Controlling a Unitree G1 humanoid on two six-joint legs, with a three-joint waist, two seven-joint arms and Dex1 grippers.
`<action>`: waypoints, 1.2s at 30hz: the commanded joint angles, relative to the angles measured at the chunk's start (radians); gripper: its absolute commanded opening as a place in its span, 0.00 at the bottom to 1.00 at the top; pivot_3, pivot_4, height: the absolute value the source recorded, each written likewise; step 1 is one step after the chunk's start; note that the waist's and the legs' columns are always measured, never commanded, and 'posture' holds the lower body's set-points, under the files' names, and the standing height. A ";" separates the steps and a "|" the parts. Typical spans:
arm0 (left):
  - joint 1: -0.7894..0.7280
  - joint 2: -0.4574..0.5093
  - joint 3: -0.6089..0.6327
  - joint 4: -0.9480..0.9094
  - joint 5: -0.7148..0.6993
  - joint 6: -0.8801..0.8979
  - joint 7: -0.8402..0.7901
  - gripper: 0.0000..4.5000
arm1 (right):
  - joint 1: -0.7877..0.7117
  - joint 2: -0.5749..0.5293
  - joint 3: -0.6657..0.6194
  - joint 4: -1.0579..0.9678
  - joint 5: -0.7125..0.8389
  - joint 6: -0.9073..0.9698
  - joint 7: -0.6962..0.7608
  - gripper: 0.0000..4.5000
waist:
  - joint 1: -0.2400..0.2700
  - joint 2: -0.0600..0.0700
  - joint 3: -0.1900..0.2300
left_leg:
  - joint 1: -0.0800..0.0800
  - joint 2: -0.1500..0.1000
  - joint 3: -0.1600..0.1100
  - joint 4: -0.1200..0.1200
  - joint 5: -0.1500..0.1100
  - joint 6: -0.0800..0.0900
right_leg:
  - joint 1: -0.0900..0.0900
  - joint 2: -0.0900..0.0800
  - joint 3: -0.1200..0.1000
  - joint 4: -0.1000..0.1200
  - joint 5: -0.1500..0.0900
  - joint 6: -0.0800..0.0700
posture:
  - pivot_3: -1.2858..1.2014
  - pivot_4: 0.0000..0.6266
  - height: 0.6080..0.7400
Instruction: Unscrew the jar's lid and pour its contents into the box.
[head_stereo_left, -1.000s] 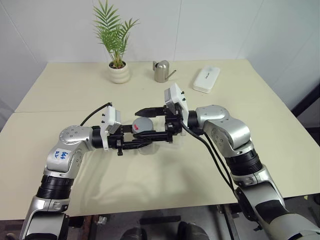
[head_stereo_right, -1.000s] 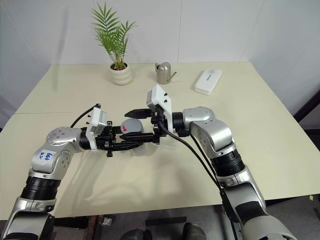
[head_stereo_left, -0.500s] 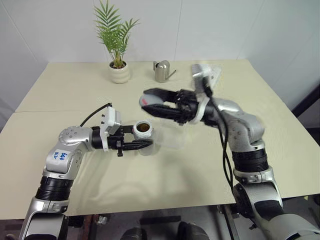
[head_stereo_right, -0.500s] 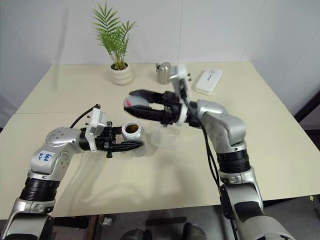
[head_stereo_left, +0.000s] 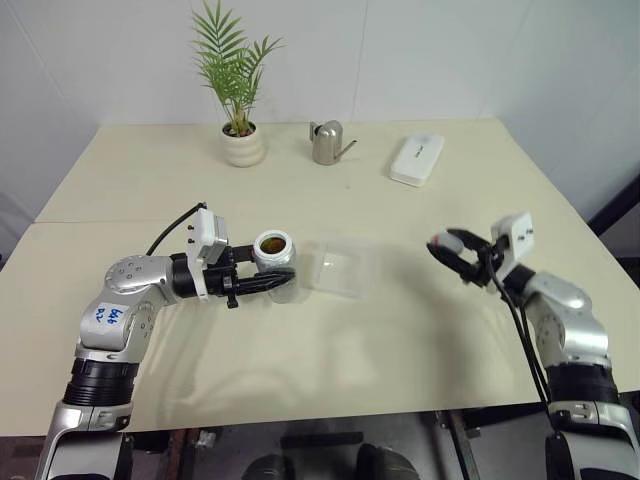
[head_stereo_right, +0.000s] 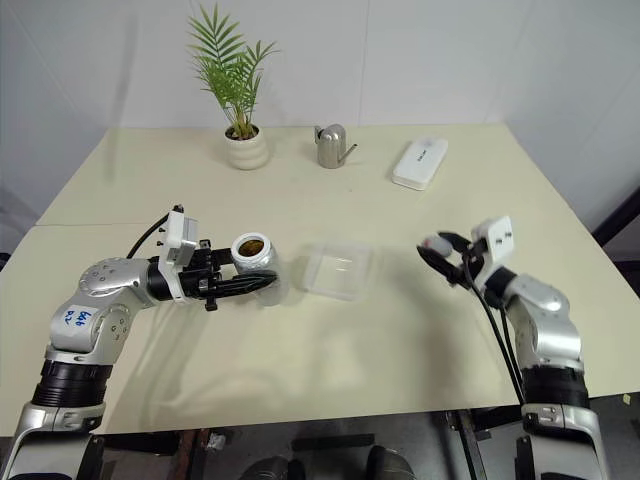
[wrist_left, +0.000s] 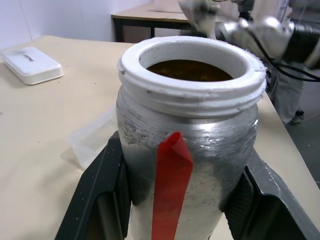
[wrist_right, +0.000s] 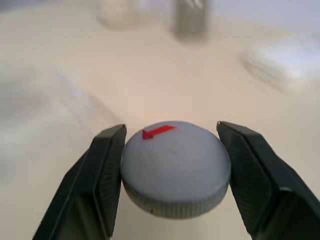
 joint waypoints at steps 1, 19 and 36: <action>-0.018 0.006 0.020 -0.012 -0.018 -0.005 0.003 0.43 | 0.053 0.005 -0.033 0.059 -0.021 -0.097 -0.036 0.59 | -0.006 0.000 0.000 | 0.000 0.000 0.000 0.000 0.000 0.000 | 0.000 0.000 0.001 0.000 0.000 0.000 | 0.52 0.24 1.00; -0.080 0.012 0.007 0.080 0.010 -0.030 0.000 0.43 | 0.039 -0.120 -0.051 -0.360 0.264 0.280 0.088 0.99 | -0.009 0.002 0.001 | 0.003 0.001 -0.003 0.001 0.000 0.000 | 0.002 0.000 0.002 0.000 0.001 0.000 | 0.52 0.24 1.00; -0.345 -0.094 -0.140 0.412 0.341 -0.238 0.205 0.43 | 0.045 -0.320 0.057 -0.729 0.347 0.562 0.202 0.99 | 0.045 0.001 0.001 | -0.002 -0.002 -0.003 0.003 -0.002 0.004 | 0.001 -0.001 -0.001 -0.004 0.002 0.002 | 0.52 0.24 1.00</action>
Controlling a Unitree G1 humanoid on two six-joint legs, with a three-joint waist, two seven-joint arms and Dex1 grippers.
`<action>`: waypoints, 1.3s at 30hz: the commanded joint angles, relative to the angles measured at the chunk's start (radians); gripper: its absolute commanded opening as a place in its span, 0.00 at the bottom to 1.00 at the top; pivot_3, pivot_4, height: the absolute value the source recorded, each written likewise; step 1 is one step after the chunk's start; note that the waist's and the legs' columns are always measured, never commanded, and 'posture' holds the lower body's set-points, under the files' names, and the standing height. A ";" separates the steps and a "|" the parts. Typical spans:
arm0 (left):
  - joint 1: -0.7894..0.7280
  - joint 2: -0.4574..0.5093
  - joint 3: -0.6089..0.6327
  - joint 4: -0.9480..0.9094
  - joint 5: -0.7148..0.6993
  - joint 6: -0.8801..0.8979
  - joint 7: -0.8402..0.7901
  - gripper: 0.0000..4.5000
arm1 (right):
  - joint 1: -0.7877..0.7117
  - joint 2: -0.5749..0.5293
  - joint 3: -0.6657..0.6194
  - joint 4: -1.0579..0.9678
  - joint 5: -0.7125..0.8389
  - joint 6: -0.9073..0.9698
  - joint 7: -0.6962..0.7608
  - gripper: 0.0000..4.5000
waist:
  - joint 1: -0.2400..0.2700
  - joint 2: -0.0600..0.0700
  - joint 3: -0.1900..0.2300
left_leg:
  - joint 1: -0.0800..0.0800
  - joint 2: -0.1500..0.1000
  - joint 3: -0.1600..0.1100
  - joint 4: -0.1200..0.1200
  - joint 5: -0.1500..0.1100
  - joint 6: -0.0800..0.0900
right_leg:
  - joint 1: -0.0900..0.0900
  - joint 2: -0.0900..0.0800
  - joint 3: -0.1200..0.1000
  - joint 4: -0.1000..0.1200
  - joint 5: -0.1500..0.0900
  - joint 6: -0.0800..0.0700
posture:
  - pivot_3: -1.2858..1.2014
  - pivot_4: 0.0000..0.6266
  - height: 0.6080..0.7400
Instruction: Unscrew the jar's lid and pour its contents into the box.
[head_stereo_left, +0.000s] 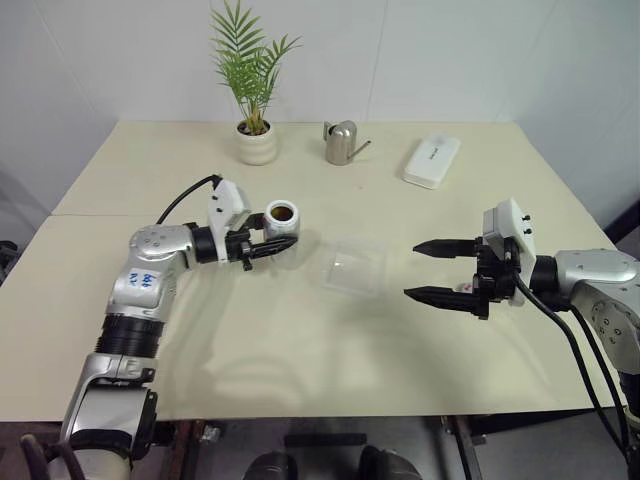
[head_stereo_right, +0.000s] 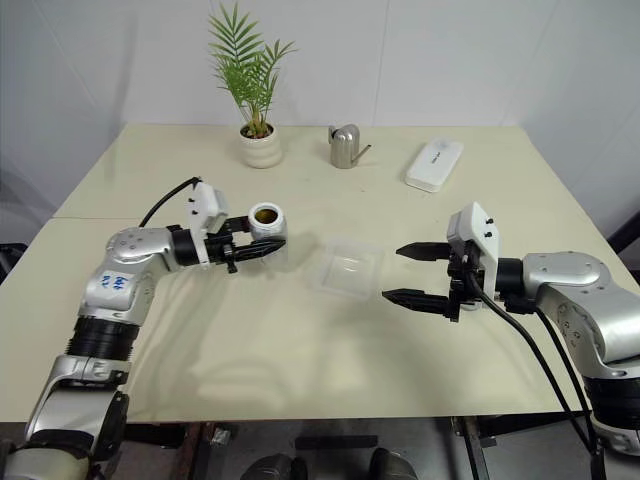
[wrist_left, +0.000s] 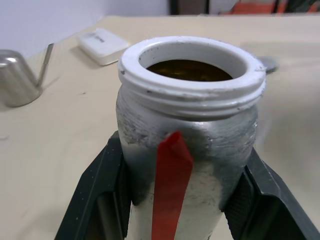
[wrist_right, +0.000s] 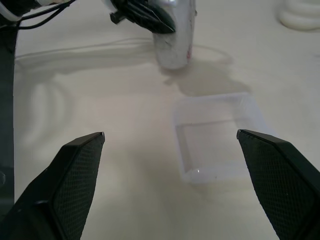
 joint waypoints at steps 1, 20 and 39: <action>-0.091 -0.033 -0.048 0.073 0.101 -0.070 0.081 0.43 | 0.036 0.020 -0.056 -0.032 0.021 -0.005 -0.040 0.99 | 0.002 0.000 0.000 | 0.000 0.000 0.000 0.000 0.000 0.000 | 0.000 0.000 -0.001 0.000 0.000 0.000 | 0.52 0.24 1.00; -0.434 -0.051 -0.811 0.481 1.563 -0.463 1.728 0.43 | 0.132 0.121 -0.154 -0.115 0.091 0.030 -0.241 0.99 | 0.001 -0.001 0.000 | 0.000 0.000 0.001 -0.001 -0.001 0.003 | -0.001 -0.001 0.001 -0.001 0.001 0.001 | 0.52 0.24 1.00; -0.445 -0.028 -0.825 0.557 1.512 -0.544 1.768 0.43 | 0.139 0.169 -0.139 -0.109 0.110 0.012 -0.275 0.99 | -0.004 -0.001 0.000 | -0.003 0.001 0.001 0.000 -0.001 0.003 | -0.003 -0.002 0.001 0.000 0.001 0.002 | 0.52 0.24 1.00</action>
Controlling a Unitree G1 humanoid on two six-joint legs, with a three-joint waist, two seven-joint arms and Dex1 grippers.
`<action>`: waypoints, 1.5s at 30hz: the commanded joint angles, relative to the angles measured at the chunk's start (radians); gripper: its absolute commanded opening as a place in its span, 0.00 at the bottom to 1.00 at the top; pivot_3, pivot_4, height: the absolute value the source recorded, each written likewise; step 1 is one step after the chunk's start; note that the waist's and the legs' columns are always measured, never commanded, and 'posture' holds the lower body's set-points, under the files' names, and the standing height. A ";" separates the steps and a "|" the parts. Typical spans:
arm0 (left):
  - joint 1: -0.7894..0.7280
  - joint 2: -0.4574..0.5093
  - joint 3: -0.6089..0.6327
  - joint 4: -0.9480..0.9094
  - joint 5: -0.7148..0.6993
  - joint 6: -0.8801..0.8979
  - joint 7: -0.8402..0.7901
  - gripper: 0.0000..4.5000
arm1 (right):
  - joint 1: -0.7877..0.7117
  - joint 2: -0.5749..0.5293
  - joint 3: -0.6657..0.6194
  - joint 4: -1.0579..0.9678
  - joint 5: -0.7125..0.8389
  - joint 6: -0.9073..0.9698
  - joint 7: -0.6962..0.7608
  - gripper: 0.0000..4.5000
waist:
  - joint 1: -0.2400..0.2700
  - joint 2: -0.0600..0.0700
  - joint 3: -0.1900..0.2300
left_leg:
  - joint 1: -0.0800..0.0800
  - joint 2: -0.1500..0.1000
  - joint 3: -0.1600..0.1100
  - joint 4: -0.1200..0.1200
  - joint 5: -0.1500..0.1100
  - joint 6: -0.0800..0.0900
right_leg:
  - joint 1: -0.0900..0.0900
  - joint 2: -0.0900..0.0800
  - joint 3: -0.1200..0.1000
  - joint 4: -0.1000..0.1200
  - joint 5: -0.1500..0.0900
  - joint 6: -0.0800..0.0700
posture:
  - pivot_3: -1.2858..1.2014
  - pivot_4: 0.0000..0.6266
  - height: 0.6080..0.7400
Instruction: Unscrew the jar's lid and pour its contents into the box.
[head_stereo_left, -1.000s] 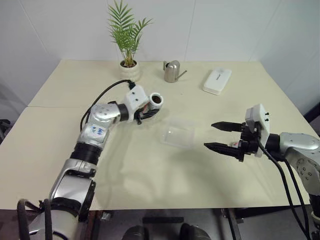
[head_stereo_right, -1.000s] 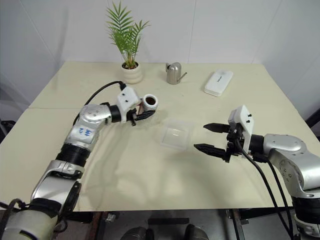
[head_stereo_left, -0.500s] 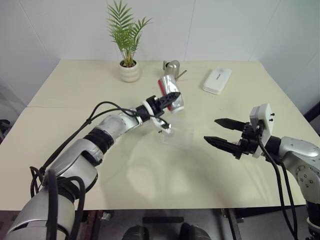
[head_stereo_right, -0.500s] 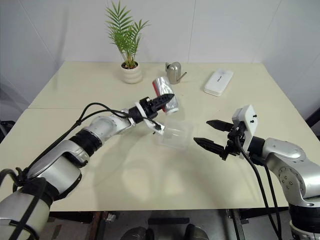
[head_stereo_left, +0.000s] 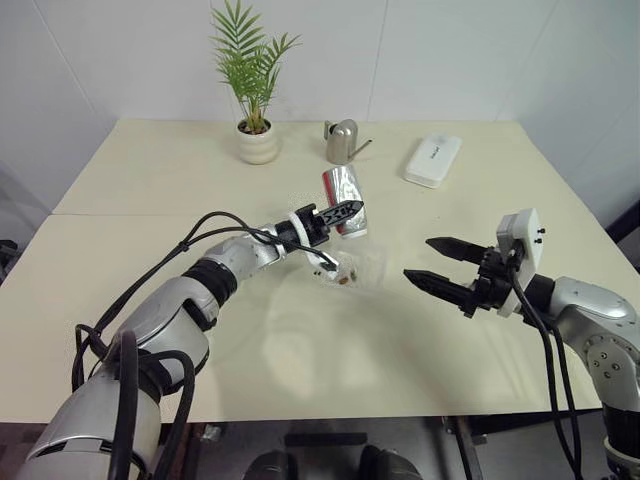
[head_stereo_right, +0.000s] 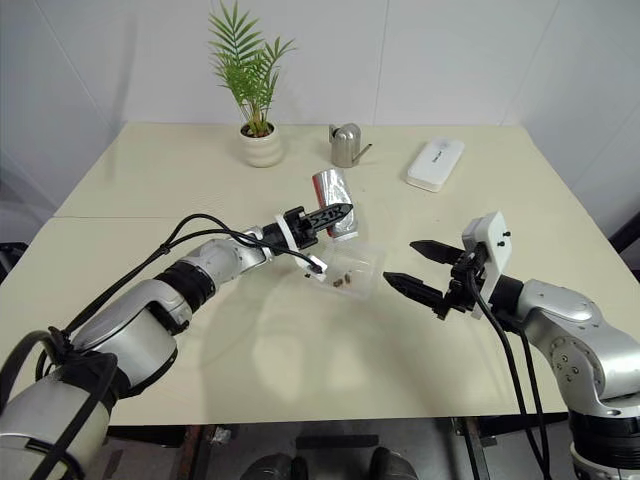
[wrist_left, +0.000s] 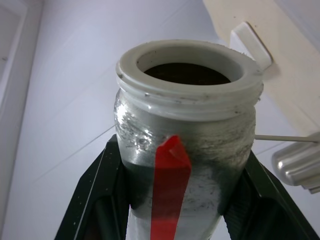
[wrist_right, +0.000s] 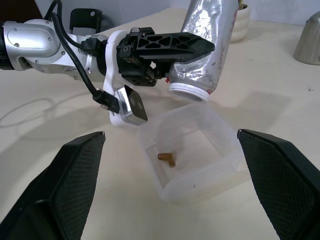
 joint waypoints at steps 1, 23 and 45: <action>0.010 0.078 0.076 -0.103 -0.101 -0.097 -0.055 0.43 | -0.003 0.005 -0.019 -0.014 0.013 -0.027 0.010 0.99 | -0.002 0.000 0.000 | 0.000 0.000 0.000 0.000 0.000 0.000 | 0.000 0.000 0.000 0.000 0.000 0.000 | 0.52 0.24 1.00; 0.668 0.092 1.058 -0.723 -1.615 0.504 -1.152 0.43 | 0.057 -0.041 0.041 0.002 -0.094 -0.150 0.169 0.99 | -0.004 -0.001 0.000 | 0.004 0.000 0.000 0.004 0.001 -0.001 | 0.004 0.000 0.001 0.004 0.000 0.000 | 0.52 0.24 1.00; 0.949 0.038 1.232 -0.943 -1.633 0.628 -1.093 1.00 | 0.019 -0.045 0.078 -0.010 -0.081 -0.104 0.197 1.00 | -0.003 -0.002 -0.002 | 0.005 0.000 -0.001 0.004 0.000 -0.002 | 0.004 0.000 0.001 0.003 0.000 0.000 | 0.52 0.24 1.00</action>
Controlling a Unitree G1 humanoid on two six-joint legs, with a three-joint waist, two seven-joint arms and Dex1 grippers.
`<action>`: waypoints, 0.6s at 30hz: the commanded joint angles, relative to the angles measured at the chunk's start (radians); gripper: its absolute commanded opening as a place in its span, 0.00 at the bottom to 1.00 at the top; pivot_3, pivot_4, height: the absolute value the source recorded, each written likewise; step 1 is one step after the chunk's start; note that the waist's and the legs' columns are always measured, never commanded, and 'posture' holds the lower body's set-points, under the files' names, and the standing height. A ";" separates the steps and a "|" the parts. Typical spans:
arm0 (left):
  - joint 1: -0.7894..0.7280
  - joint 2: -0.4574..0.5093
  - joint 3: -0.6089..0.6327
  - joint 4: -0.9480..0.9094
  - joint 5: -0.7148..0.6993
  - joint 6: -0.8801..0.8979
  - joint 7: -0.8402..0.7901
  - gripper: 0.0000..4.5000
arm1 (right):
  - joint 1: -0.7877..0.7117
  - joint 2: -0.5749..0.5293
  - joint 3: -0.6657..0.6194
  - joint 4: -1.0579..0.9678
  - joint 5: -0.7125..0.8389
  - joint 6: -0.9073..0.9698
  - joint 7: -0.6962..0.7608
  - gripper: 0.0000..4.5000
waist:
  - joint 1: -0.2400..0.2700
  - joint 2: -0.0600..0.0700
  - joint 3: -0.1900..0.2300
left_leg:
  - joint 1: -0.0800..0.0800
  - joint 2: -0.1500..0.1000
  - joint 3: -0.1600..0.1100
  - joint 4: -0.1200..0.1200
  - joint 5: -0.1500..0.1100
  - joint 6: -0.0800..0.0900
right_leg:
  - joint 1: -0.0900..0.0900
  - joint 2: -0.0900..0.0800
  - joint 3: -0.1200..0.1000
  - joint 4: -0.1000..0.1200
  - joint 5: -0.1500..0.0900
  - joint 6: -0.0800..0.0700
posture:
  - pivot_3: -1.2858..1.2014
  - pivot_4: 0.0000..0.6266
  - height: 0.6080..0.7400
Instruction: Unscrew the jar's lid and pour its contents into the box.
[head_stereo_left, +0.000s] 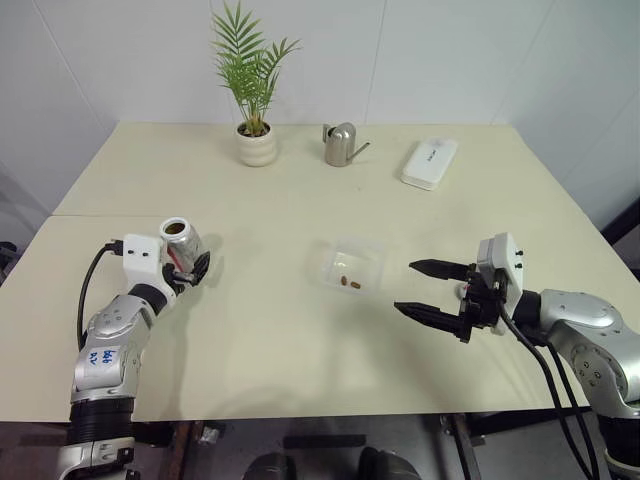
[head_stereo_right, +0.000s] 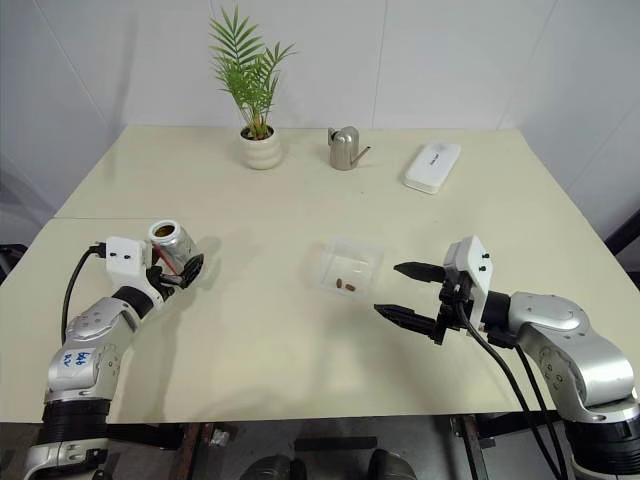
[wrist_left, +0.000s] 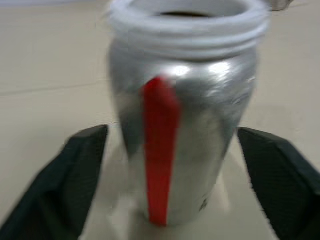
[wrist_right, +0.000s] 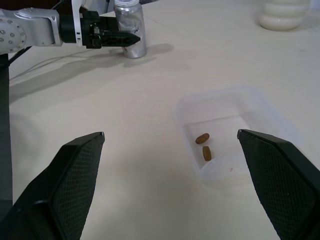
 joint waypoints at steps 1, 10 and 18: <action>0.037 0.015 0.022 -0.065 0.015 -0.010 0.002 1.00 | -0.015 -0.015 -0.006 -0.024 0.021 0.003 0.012 1.00 | 0.000 0.000 0.000 | 0.000 0.000 0.000 0.000 0.000 0.000 | 0.000 0.000 0.000 0.000 0.000 0.000 | 0.52 0.24 1.00; 0.234 0.132 0.065 -0.143 0.048 -0.105 -0.128 1.00 | -0.044 0.012 0.028 0.011 0.007 -0.023 0.025 1.00 | -0.004 0.000 0.000 | 0.000 0.001 0.001 -0.001 -0.001 -0.001 | -0.001 0.000 0.000 -0.001 0.000 -0.001 | 0.52 0.24 1.00; 0.331 0.299 0.062 -0.261 0.030 -0.299 -0.398 1.00 | -0.105 0.000 0.054 0.128 -0.088 -0.146 0.085 1.00 | 0.002 0.000 0.000 | 0.000 0.002 0.001 -0.002 -0.003 -0.002 | -0.003 -0.001 0.000 -0.002 -0.001 -0.002 | 0.52 0.24 1.00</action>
